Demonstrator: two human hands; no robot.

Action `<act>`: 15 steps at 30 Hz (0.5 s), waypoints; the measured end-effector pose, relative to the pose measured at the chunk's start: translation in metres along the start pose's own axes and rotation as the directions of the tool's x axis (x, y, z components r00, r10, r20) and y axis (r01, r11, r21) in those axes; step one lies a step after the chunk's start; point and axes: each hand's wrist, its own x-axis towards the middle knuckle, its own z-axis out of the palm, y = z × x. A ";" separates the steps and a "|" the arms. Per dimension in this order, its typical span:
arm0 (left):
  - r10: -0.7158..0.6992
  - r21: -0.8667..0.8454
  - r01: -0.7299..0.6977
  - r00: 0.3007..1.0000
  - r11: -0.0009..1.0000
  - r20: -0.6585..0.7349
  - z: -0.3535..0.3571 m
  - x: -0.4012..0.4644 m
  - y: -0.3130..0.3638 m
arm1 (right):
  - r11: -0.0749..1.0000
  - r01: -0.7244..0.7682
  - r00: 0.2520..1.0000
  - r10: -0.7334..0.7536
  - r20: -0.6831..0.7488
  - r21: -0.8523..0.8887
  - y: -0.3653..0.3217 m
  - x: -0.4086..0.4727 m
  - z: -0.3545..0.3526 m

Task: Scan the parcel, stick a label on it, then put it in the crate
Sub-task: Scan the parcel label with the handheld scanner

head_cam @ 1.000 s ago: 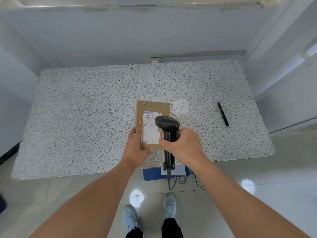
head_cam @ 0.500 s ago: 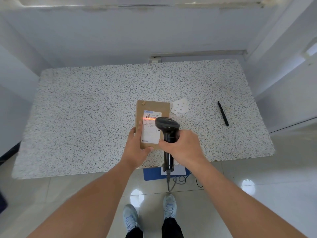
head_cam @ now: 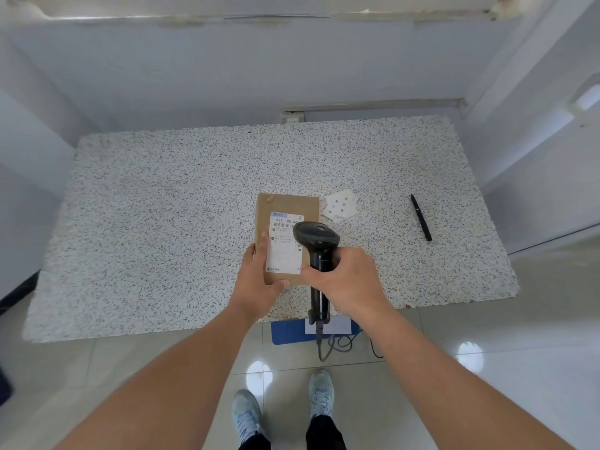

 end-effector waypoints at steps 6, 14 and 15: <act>-0.110 -0.004 0.110 0.994 0.994 -0.015 -0.001 0.005 -0.002 | 0.997 -0.013 1.000 0.011 -0.024 -0.081 0.007 0.012 0.000; -0.165 0.067 0.160 0.983 0.985 0.080 -0.010 0.018 0.003 | 0.985 -0.090 0.992 0.076 -0.102 -0.144 0.033 0.037 0.000; -0.175 0.096 0.166 0.980 0.981 0.096 -0.011 0.020 0.004 | 0.983 -0.098 0.991 0.081 -0.111 -0.153 0.037 0.040 -0.001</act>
